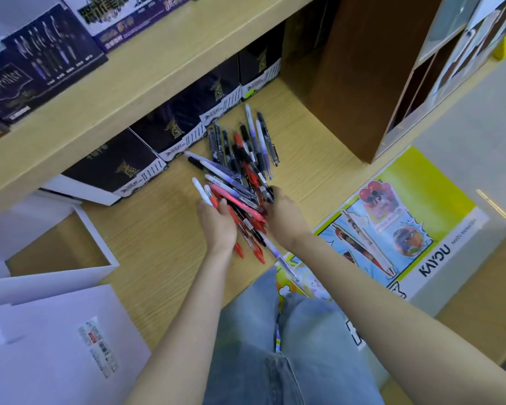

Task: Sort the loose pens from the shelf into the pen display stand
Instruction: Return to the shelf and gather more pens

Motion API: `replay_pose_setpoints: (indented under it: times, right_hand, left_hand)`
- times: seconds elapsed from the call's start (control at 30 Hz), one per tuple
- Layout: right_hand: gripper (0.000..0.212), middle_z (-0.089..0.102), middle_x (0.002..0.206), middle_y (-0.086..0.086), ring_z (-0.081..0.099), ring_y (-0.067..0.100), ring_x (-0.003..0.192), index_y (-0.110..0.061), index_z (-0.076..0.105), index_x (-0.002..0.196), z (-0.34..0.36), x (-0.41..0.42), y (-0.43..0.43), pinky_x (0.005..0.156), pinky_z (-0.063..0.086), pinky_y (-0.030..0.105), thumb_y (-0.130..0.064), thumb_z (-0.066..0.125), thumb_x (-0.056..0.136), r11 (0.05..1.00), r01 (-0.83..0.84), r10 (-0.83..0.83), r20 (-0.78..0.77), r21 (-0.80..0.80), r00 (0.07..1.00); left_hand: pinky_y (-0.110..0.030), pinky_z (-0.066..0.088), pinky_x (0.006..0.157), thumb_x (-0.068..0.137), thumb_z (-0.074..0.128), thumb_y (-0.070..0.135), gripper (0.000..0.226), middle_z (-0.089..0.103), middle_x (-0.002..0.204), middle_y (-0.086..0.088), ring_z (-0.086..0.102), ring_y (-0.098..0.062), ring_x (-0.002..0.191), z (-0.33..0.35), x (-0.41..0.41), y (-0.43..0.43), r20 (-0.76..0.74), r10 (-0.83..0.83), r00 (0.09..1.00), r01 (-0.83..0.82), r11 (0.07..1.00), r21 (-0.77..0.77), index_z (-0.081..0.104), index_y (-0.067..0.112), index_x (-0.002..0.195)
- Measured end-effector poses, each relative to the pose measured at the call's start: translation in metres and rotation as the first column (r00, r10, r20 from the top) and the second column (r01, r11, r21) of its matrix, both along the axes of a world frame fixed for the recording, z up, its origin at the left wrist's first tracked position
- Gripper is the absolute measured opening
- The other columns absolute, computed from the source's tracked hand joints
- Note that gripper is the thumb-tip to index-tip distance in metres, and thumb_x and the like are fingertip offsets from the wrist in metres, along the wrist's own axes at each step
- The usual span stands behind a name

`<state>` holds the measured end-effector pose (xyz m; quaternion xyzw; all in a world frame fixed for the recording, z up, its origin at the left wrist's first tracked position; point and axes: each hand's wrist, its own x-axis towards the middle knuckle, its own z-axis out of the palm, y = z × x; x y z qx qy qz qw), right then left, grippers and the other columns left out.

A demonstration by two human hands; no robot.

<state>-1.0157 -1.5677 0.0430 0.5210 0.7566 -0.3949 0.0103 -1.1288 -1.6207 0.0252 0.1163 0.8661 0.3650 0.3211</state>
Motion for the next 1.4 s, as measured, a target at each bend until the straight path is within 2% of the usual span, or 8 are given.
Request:
replay_pose_setpoints:
  times: [0.2,0.37,0.57,0.67,0.87,1.17,1.27,1.4]
  right_hand:
    - [0.052,0.034,0.13,0.018,0.055,0.035,0.094,-0.009,0.018,0.146,0.007,0.023,0.018,0.071,0.035,0.025,-0.004,0.038,0.098,0.995,0.084,-0.082,-0.036,0.048,0.996]
    - [0.089,0.04,0.119,0.021,0.043,0.029,0.101,0.013,0.031,0.132,0.001,0.037,-0.023,0.09,0.038,0.025,-0.04,0.073,0.074,0.995,0.058,-0.056,-0.036,0.082,0.998]
    - [0.02,0.052,0.089,0.018,0.05,0.033,0.079,0.003,0.054,0.093,-0.009,0.038,-0.044,0.073,0.047,0.043,-0.015,0.061,0.089,0.945,-0.257,0.252,0.052,0.201,0.966]
    - [0.016,0.055,0.083,0.016,0.053,0.032,0.076,0.001,0.054,0.09,-0.008,0.046,-0.037,0.068,0.049,0.042,-0.015,0.056,0.092,0.909,-0.343,0.334,0.078,0.237,0.939]
    - [0.029,0.053,0.077,0.004,0.049,0.026,0.062,-0.005,0.04,0.113,0.027,0.052,0.018,0.054,0.031,0.032,-0.03,0.039,0.099,0.983,-0.054,0.066,-0.059,0.175,0.996]
    - [0.056,0.029,0.141,0.02,0.055,0.033,0.097,-0.005,0.028,0.14,0.003,-0.033,0.114,0.074,0.038,0.026,-0.029,0.05,0.094,0.974,0.219,-0.218,0.015,-0.063,0.976]
    - [0.063,0.037,0.137,0.019,0.056,0.033,0.095,-0.002,0.033,0.136,-0.002,-0.047,0.103,0.073,0.043,0.032,-0.04,0.054,0.09,0.992,0.119,-0.116,0.082,-0.041,0.99]
    - [0.051,0.053,0.094,0.013,0.045,0.021,0.061,-0.003,0.048,0.114,-0.003,-0.045,0.101,0.046,0.029,0.026,-0.046,0.055,0.088,0.993,0.112,-0.111,0.043,-0.039,0.993]
  left_hand:
    - [-0.032,0.039,0.062,0.1,0.039,0.024,0.033,0.056,0.091,-0.018,0.052,-0.029,0.072,0.002,-0.016,-0.01,-0.031,0.009,0.999,-0.008,1.0,0.026,0.041,0.001,0.124]
    - [-0.024,0.035,0.051,0.1,0.04,0.025,0.036,0.057,0.103,-0.026,0.048,-0.025,0.064,0.002,-0.002,-0.013,-0.002,-0.084,0.996,0.084,0.996,-0.029,0.037,-0.001,0.126]
    - [-0.022,0.03,0.046,0.1,0.039,0.027,0.038,0.047,0.091,-0.011,0.04,-0.012,0.056,0.002,0.0,-0.008,0.026,-0.083,0.996,0.085,0.995,-0.048,0.035,0.001,0.128]
    - [-0.021,0.031,0.047,0.1,0.039,0.027,0.034,0.046,0.082,-0.004,0.04,-0.011,0.056,0.003,-0.003,-0.01,0.025,-0.064,0.998,0.064,0.998,-0.013,0.037,0.004,0.126]
    - [-0.03,0.04,0.057,0.101,0.037,0.025,0.022,0.057,0.099,-0.02,0.048,-0.015,0.063,0.004,-0.033,-0.003,-0.076,0.08,0.994,-0.074,0.994,0.074,0.044,0.007,0.109]
    - [-0.023,0.04,0.052,0.099,0.042,0.03,0.037,0.057,0.115,-0.019,0.056,-0.018,0.07,0.003,-0.04,0.055,0.01,0.078,0.997,-0.079,0.996,0.052,0.046,0.002,0.123]
    - [-0.038,0.054,0.065,0.089,0.058,0.041,0.048,0.058,0.109,-0.019,0.063,-0.033,0.085,0.001,-0.036,0.061,-0.001,-0.004,1.0,0.004,0.998,0.067,0.048,0.003,0.116]
    - [-0.026,0.045,0.053,0.084,0.066,0.035,0.045,0.062,0.107,-0.012,0.06,-0.016,0.069,0.005,-0.032,0.07,0.018,-0.07,0.997,0.068,0.993,0.094,0.052,0.007,0.116]
